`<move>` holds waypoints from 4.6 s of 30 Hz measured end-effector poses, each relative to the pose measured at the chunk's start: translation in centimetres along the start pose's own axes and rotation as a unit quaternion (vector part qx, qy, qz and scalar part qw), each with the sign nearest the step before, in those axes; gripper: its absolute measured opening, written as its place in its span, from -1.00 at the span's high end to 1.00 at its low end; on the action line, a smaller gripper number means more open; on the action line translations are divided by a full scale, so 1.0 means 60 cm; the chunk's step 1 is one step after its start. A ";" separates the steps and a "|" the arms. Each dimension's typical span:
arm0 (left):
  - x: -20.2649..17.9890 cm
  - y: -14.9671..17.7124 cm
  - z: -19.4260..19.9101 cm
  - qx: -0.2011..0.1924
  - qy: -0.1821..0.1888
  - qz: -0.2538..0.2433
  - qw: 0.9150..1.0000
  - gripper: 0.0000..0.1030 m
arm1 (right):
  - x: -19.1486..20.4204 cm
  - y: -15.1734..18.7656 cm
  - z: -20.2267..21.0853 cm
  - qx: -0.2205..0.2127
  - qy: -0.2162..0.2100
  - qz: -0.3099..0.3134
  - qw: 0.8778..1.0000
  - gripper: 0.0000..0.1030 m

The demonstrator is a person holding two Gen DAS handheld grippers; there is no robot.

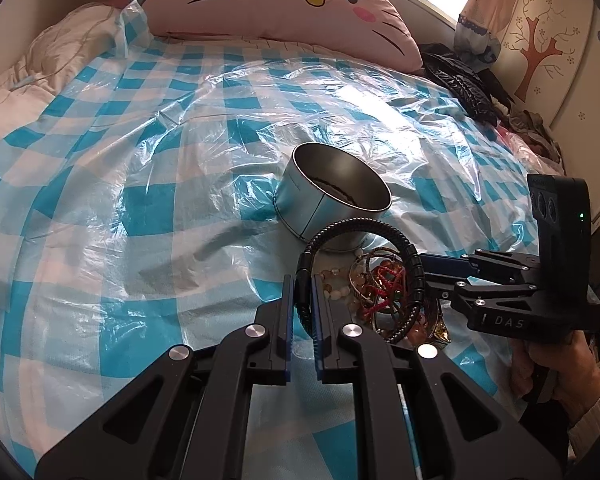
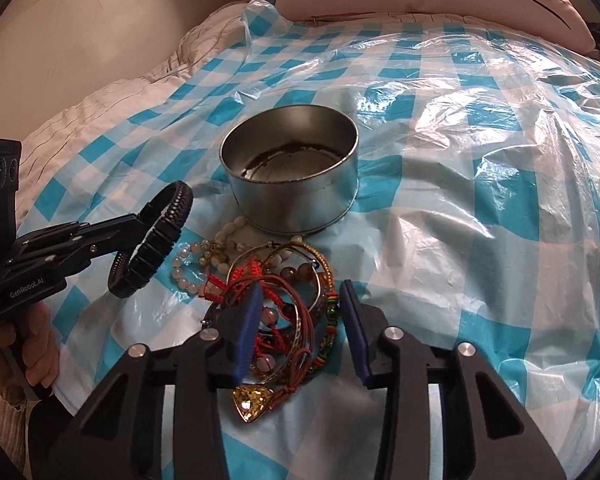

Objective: Organize jewelry
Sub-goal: 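Lift the black coiled bracelet from the pile with the left tool, then carry the black bracelet toward the tin with left tool while right grasps red string bracelet, then lower the black bracelet into the tin and open left while right drops red string in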

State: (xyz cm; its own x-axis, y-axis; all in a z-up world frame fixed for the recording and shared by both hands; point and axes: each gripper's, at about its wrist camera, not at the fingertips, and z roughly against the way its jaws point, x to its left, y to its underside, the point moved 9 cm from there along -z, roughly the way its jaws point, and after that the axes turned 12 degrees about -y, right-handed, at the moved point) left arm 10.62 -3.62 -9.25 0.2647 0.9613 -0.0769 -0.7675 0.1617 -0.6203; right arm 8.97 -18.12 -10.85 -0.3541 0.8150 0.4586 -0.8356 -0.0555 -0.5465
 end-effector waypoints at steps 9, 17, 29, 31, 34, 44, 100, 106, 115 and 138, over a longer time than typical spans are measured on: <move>0.002 -0.001 0.004 -0.002 -0.002 0.001 1.000 0.85 | 0.018 0.000 0.037 -0.034 -0.020 -0.001 0.999 0.89; -0.001 -0.004 0.008 -0.003 0.000 -0.004 1.000 0.85 | 0.032 -0.011 0.029 -0.021 -0.005 0.060 0.998 -0.06; -0.001 -0.008 0.004 -0.005 -0.002 -0.007 1.000 0.85 | 0.051 -0.014 0.023 0.011 -0.023 0.109 0.994 0.94; -0.003 -0.007 0.005 -0.005 0.000 -0.007 1.000 0.85 | 0.058 -0.015 0.042 -0.006 -0.033 0.095 0.995 0.95; -0.011 -0.005 0.013 -0.007 0.000 -0.011 1.000 0.85 | 0.070 -0.017 0.077 -0.037 -0.055 0.072 0.995 0.95; -0.022 -0.003 0.034 -0.013 -0.001 -0.016 1.000 0.85 | 0.071 -0.026 0.113 -0.052 -0.058 0.038 0.996 0.91; -0.040 -0.110 0.009 -0.029 -0.042 -0.012 0.999 0.85 | 0.007 -0.108 0.114 -0.090 -0.062 -0.015 0.994 0.08; -0.040 -0.105 0.004 -0.024 -0.039 -0.008 0.999 0.85 | -0.049 -0.014 0.040 -0.008 -0.014 -0.034 0.999 -0.33; -0.040 -0.104 -0.003 -0.023 -0.044 -0.011 0.999 0.85 | -0.017 -0.024 0.065 -0.053 -0.091 -0.043 0.994 0.90; -0.044 -0.102 -0.018 -0.015 -0.042 -0.009 0.999 0.85 | -0.051 -0.001 0.014 -0.010 -0.112 -0.100 0.989 0.93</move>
State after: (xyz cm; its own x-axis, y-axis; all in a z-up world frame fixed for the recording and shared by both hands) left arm 15.26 -7.37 -6.08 0.2264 0.9740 -0.0007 -0.7451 0.1728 -0.6442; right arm 9.75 -21.11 -11.67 -0.2694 0.6599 0.7014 -0.8906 0.1063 -0.4421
